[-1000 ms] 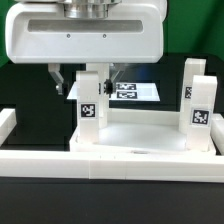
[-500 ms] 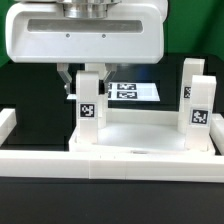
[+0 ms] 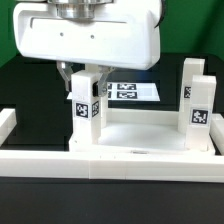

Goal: Assemble desk

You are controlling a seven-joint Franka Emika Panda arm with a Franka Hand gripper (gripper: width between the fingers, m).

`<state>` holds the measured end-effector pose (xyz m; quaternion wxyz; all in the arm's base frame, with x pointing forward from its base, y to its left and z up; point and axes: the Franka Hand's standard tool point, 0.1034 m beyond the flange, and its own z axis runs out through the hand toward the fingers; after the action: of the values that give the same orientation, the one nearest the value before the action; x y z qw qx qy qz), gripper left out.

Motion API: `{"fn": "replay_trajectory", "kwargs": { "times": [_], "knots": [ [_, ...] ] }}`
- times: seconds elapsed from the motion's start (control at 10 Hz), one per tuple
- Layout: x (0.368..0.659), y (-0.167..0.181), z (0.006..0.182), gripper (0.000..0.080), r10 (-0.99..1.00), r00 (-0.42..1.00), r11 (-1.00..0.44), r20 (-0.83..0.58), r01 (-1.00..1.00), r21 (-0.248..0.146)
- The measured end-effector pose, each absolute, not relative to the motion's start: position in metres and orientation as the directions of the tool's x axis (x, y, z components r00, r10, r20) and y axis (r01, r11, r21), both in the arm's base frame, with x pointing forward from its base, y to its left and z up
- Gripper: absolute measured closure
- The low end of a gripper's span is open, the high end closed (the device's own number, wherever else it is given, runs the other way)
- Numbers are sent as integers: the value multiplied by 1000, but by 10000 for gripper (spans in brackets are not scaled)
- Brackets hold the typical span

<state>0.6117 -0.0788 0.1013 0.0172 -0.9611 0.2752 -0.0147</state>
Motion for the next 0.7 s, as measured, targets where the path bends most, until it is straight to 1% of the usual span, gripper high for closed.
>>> {"fn": "replay_trajectory", "kwargs": {
  "times": [0.1,0.2,0.6,0.7],
  "knots": [
    [612,-79,101,509,-627,779,-778,9,-626,-56],
    [612,-79,101,509,-684,730,-729,5,-682,-57],
    [612,-80,101,509,-888,459,-457,-22,-887,-67],
    [613,-80,101,509,-894,448,-446,-23,-892,-68]
  ]
}}
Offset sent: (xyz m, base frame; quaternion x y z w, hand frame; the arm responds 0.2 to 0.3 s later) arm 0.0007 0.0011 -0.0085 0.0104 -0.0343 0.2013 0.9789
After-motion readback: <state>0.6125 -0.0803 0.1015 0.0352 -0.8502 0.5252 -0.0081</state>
